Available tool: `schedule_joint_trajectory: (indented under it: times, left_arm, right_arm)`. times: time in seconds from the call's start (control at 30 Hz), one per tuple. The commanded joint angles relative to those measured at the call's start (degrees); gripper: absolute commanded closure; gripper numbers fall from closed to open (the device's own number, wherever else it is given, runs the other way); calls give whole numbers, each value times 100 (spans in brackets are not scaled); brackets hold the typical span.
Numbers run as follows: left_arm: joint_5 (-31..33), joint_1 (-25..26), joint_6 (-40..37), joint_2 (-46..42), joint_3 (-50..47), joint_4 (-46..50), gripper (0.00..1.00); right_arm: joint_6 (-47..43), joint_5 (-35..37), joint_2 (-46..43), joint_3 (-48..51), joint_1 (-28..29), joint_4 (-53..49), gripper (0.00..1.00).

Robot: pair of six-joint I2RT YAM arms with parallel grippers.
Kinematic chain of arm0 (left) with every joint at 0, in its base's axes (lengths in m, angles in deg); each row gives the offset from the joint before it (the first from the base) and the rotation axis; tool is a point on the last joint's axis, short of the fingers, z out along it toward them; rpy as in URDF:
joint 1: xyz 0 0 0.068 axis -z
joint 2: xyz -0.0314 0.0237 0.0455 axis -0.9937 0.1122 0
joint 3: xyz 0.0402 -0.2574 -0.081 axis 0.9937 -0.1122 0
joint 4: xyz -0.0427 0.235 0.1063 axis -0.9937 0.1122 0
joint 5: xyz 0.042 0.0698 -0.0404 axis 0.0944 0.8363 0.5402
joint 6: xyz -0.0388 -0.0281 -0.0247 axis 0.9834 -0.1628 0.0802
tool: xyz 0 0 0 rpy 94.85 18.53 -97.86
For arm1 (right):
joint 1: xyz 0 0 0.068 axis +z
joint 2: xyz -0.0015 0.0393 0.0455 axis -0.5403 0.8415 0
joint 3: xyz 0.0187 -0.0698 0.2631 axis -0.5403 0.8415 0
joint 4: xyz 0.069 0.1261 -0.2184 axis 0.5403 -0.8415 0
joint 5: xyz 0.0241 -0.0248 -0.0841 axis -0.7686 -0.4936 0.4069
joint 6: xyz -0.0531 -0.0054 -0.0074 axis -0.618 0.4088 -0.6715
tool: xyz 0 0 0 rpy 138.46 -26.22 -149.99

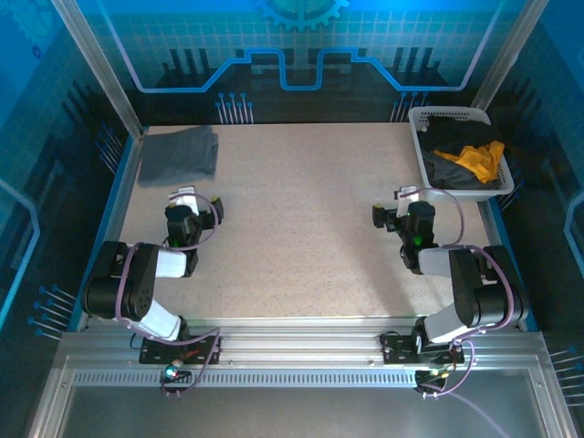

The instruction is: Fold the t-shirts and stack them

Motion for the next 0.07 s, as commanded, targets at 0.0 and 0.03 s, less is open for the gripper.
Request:
schedule_joint_trajectory:
  times: [0.0,0.03]
  left_arm:
    - [-53,28,-164,-31,-27,-38,1]
    - [-58,28,-168,-31,-27,-38,1]
  right_arm:
    - [-75,-28,34,-87,49,125,0]
    - [-74,-28,33,-94,47,129,0]
